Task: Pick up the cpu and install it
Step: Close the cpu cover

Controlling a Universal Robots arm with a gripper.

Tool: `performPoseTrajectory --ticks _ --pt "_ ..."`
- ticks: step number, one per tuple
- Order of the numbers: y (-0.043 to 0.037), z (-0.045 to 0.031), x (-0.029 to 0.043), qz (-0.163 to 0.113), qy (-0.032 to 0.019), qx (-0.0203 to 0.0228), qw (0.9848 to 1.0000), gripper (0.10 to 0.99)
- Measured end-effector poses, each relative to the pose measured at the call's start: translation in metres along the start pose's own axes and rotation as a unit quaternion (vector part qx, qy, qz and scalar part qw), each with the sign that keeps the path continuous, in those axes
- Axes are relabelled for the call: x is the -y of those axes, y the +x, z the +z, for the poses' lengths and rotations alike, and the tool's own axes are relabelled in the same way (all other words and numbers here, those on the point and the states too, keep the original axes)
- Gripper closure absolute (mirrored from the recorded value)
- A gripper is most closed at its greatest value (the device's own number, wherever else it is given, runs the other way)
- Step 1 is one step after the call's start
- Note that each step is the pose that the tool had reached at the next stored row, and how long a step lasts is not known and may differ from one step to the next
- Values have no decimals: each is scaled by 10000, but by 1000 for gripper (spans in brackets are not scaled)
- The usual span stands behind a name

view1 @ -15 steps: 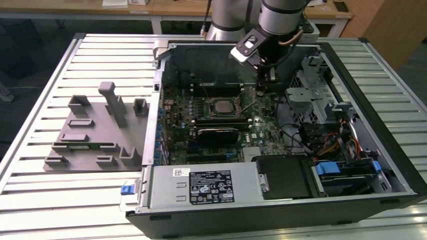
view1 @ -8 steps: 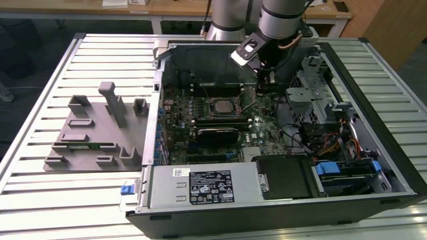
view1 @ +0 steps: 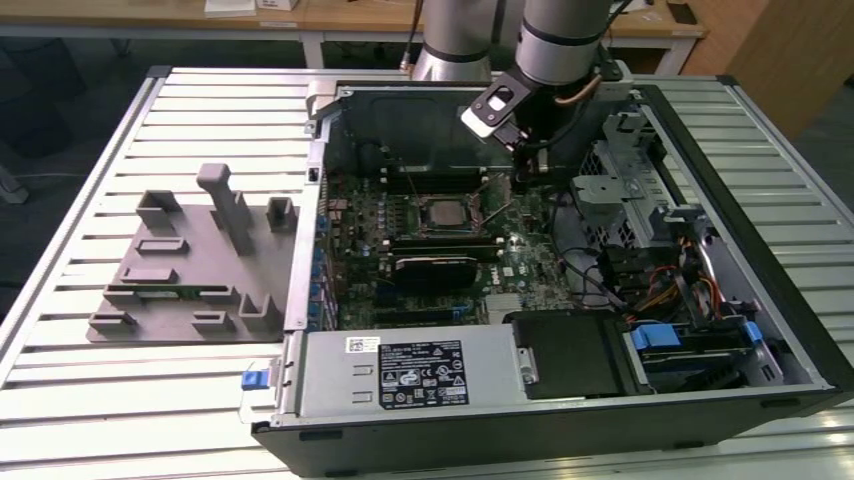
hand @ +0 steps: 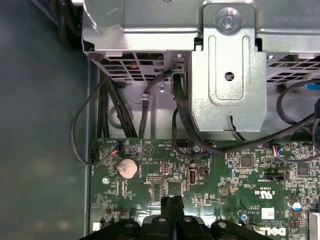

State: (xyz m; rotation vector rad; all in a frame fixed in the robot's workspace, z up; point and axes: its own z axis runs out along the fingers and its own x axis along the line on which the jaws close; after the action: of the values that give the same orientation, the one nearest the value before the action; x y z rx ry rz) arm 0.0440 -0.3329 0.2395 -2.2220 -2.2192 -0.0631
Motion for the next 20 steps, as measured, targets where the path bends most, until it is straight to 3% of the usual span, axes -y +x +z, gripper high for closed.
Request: performPoseTrajectory --ticks 4,11,16,20 --pt "0 -1 104 0 0 0 10000 980" --pt "-1 -7 396 6 -4 -2 10000 980" --pt "0 -8 522 9 -4 -4 10000 980" --pt "0 -9 542 8 -4 -4 10000 980"
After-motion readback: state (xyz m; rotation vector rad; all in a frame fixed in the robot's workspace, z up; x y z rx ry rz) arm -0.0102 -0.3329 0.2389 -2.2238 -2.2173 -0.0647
